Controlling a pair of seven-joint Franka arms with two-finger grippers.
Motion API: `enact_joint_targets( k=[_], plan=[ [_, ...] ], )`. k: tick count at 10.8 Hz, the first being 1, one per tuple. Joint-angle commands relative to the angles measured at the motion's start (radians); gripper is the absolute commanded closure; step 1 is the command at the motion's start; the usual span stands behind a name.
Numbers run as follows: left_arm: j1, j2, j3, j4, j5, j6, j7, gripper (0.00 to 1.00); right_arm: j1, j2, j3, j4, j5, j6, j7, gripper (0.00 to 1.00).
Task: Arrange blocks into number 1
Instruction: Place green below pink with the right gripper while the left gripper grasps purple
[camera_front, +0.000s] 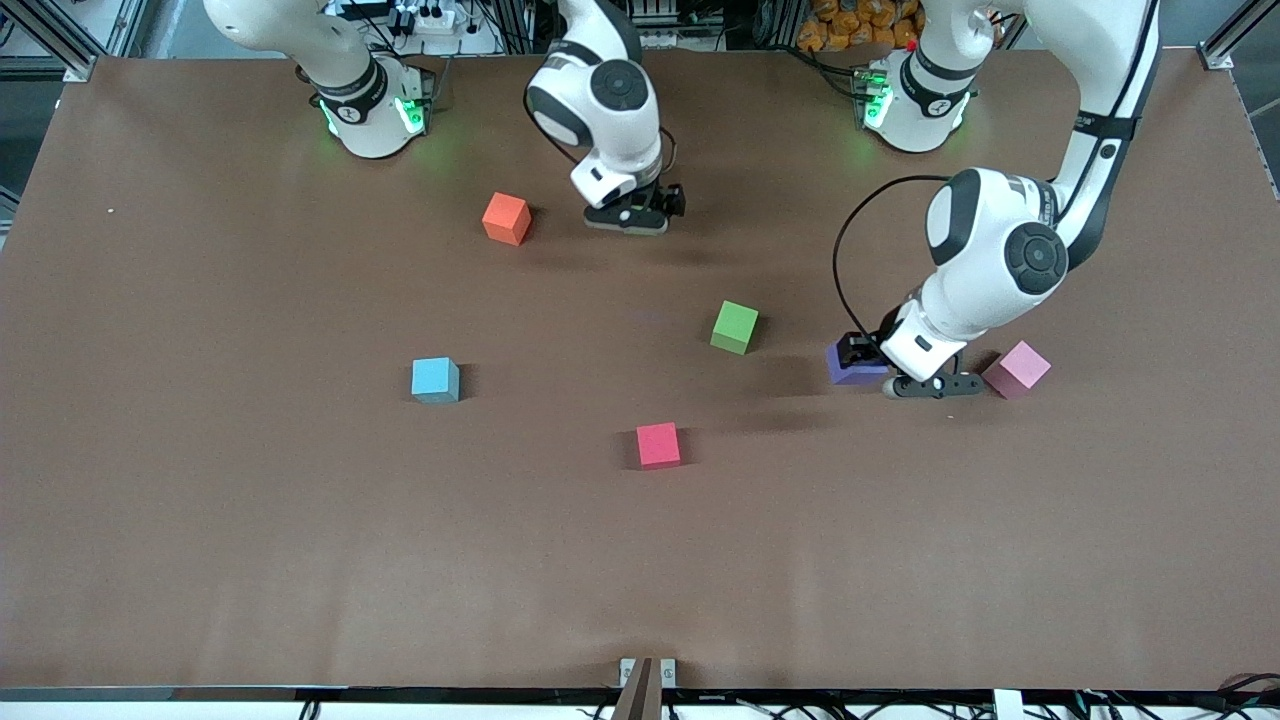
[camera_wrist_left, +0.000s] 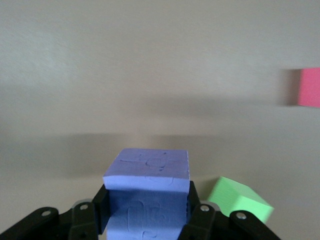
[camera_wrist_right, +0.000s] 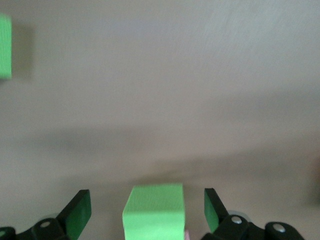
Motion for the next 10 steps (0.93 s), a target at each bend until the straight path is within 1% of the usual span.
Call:
enact_joint_targets(
  k=[1,2,4,7,8,9,10],
  plan=[
    [-0.017,-0.019,-0.088,0.072,-0.021,-0.094,-0.175,1.0,-0.126,-0.041,0.008,0.006,0.012,-0.024,-0.093,0.0],
    [-0.045,-0.017,-0.109,0.078,-0.013,-0.094,-0.239,1.0,-0.192,-0.047,0.008,0.025,0.012,-0.04,-0.139,0.0],
    [-0.13,-0.002,-0.137,0.081,-0.007,-0.092,-0.351,1.0,-0.325,-0.042,0.008,0.104,0.009,-0.173,-0.284,0.0],
    [-0.275,0.07,-0.137,0.109,-0.007,-0.068,-0.477,1.0,-0.476,-0.027,0.006,0.12,-0.006,-0.193,-0.466,0.0],
    [-0.31,0.098,-0.139,0.109,-0.007,-0.057,-0.505,1.0,-0.525,-0.018,0.005,0.12,-0.047,-0.193,-0.51,0.0],
    [-0.354,0.127,-0.137,0.107,-0.007,-0.028,-0.519,1.0,-0.563,0.007,0.006,0.124,-0.11,-0.181,-0.546,0.0],
    [-0.39,0.159,-0.137,0.107,-0.007,-0.005,-0.547,1.0,-0.584,0.033,0.006,0.146,-0.164,-0.166,-0.566,0.0]
  ],
)
